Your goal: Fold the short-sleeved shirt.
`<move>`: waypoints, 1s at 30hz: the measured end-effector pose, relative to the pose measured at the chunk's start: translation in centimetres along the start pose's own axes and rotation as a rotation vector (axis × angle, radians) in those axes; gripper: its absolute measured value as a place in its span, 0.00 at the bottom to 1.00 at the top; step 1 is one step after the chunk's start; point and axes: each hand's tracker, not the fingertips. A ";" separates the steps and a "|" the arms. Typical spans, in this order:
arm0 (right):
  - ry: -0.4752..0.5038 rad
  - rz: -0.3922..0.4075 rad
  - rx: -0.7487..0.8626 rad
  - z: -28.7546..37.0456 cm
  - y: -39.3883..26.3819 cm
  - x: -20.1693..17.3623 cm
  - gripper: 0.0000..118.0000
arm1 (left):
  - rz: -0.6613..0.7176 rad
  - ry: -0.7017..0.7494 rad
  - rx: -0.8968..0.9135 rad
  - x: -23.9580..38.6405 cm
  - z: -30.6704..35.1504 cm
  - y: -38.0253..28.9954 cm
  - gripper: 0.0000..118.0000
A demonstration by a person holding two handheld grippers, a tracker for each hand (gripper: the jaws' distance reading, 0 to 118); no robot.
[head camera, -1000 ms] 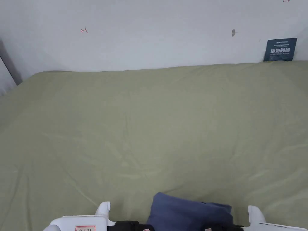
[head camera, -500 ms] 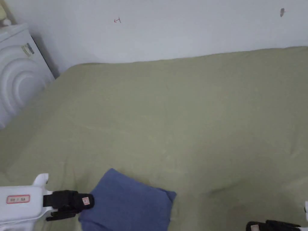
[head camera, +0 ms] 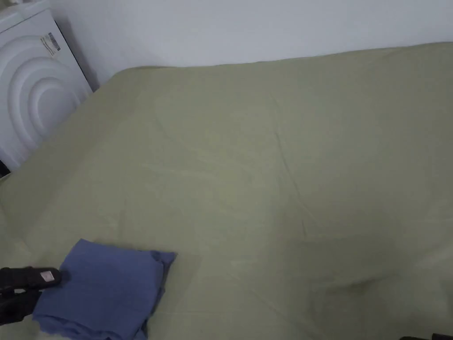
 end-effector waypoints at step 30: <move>-0.807 0.704 0.763 23.2 3.0 -16.9 0.00 | -0.950 0.151 0.584 48.1 -10.9 -34.2 0.00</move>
